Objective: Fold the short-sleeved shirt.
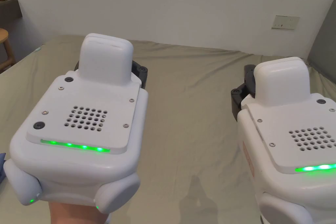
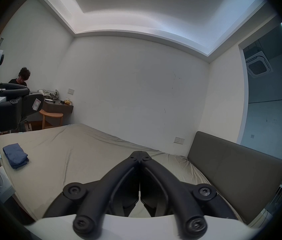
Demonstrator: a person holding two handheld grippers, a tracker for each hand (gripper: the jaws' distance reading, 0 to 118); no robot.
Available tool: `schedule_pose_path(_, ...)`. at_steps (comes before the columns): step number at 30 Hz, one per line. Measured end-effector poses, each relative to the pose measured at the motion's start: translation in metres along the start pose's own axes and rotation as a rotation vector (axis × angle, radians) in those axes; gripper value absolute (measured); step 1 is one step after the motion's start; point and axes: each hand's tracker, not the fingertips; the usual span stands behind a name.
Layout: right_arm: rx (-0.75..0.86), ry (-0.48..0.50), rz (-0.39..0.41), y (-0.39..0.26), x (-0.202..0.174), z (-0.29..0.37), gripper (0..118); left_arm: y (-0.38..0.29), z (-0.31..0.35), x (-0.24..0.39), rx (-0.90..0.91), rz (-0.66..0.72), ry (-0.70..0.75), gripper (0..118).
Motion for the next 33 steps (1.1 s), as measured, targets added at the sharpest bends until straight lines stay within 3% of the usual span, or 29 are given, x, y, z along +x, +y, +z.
schedule_pose_path(23, -0.005, -0.015, -0.043, -0.009, 0.003, -0.002, 2, -0.006, -0.002, 0.006, -0.014, -0.012, -0.013, 0)
schedule_pose_path(24, -0.008, -0.009, -0.048, -0.010, 0.004, -0.003, 10, -0.007, -0.002, 0.005, -0.016, -0.011, -0.016, 0)
schedule_pose_path(25, -0.018, 0.002, -0.052, -0.011, 0.006, -0.005, 25, -0.008, -0.003, 0.005, -0.019, -0.013, -0.014, 0)
schedule_pose_path(26, -0.026, 0.021, -0.060, -0.012, 0.008, -0.007, 50, -0.010, -0.004, 0.005, -0.020, -0.017, -0.010, 10)
schedule_pose_path(27, -0.028, 0.021, -0.065, -0.013, 0.009, -0.008, 87, -0.011, -0.004, 0.005, -0.021, -0.019, -0.011, 23)
schedule_pose_path(28, -0.027, 0.024, -0.069, -0.015, 0.010, -0.008, 97, -0.011, -0.006, 0.004, -0.028, -0.021, -0.013, 24)
schedule_pose_path(29, -0.016, 0.019, -0.069, -0.015, 0.010, -0.007, 97, -0.012, -0.007, 0.004, -0.037, -0.018, -0.016, 26)
schedule_pose_path(30, -0.010, 0.012, -0.068, -0.015, 0.010, -0.006, 98, -0.013, -0.008, 0.003, -0.043, -0.010, -0.018, 42)
schedule_pose_path(31, -0.003, 0.003, -0.067, -0.015, 0.010, -0.006, 98, -0.014, -0.009, 0.001, -0.052, 0.004, -0.020, 71)
schedule_pose_path(32, -0.002, -0.013, -0.068, -0.014, 0.010, -0.006, 101, -0.014, -0.011, 0.001, -0.066, 0.012, -0.026, 106)
schedule_pose_path(33, -0.006, -0.023, -0.075, -0.014, 0.011, -0.008, 107, -0.016, -0.015, 0.000, -0.094, 0.013, -0.033, 116)
